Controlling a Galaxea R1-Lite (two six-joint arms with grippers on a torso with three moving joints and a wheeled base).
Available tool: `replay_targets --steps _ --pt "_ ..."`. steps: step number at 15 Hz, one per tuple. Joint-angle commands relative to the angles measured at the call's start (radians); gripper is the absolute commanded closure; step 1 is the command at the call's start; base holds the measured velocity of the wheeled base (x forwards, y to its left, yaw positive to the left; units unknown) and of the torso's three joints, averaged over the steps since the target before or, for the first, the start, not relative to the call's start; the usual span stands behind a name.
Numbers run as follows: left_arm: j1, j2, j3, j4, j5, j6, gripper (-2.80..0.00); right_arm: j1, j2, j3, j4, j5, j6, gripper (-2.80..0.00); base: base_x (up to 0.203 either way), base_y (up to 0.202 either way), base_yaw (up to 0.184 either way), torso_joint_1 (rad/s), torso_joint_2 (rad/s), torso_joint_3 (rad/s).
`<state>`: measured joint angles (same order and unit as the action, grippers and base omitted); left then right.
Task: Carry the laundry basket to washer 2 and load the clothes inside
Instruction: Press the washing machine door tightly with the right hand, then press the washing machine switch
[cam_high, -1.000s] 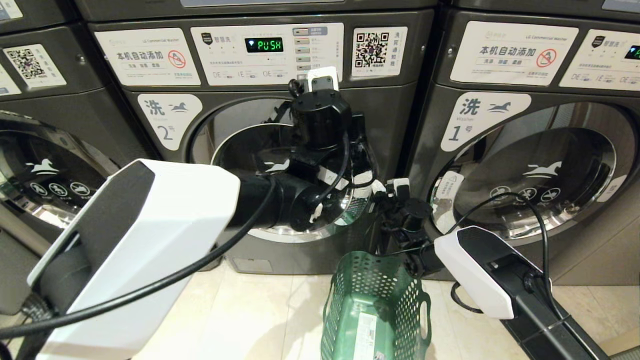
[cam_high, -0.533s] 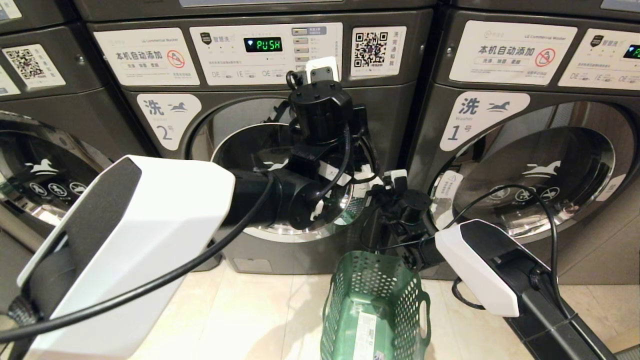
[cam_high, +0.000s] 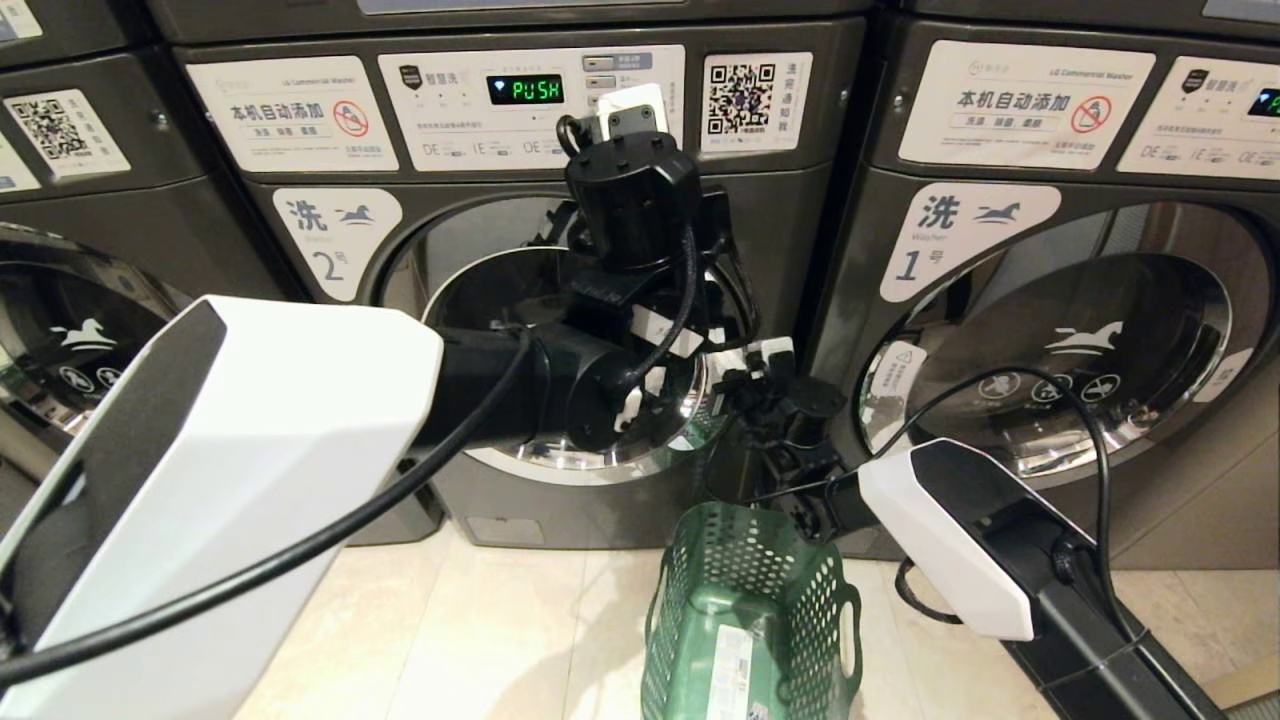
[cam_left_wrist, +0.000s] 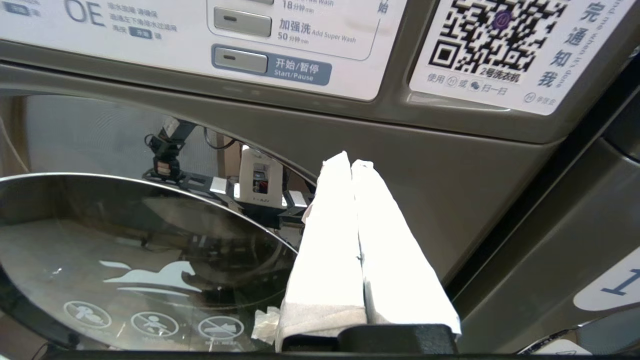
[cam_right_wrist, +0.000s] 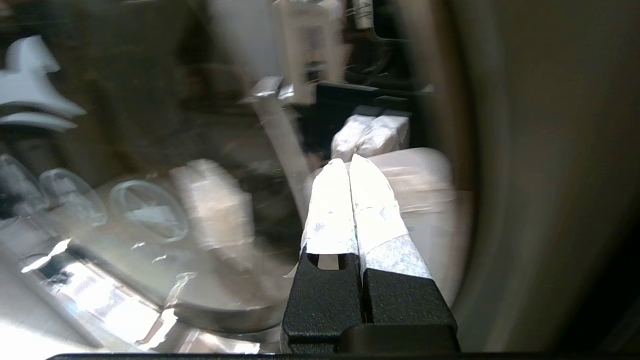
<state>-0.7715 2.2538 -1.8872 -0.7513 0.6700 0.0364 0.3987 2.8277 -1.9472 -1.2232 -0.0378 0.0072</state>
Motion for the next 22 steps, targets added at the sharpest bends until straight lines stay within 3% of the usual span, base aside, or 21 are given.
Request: replay_targets --steps 1,12,22 --pt "0.001 -0.010 0.000 -0.005 0.005 0.000 0.00 -0.007 0.004 0.002 -0.014 -0.007 -0.004 0.00 0.000 0.000 0.000 0.000 0.00 0.000" --pt "-0.008 -0.013 0.000 -0.010 0.016 0.018 0.00 -0.052 0.053 -0.002 -0.013 0.003 -0.009 0.00 0.000 0.000 0.000 0.000 0.00 0.000" --pt "-0.014 -0.014 -0.003 -0.010 0.037 0.023 0.00 -0.052 0.027 -0.002 0.036 0.110 -0.001 0.00 0.000 0.000 0.000 0.000 0.00 0.000"
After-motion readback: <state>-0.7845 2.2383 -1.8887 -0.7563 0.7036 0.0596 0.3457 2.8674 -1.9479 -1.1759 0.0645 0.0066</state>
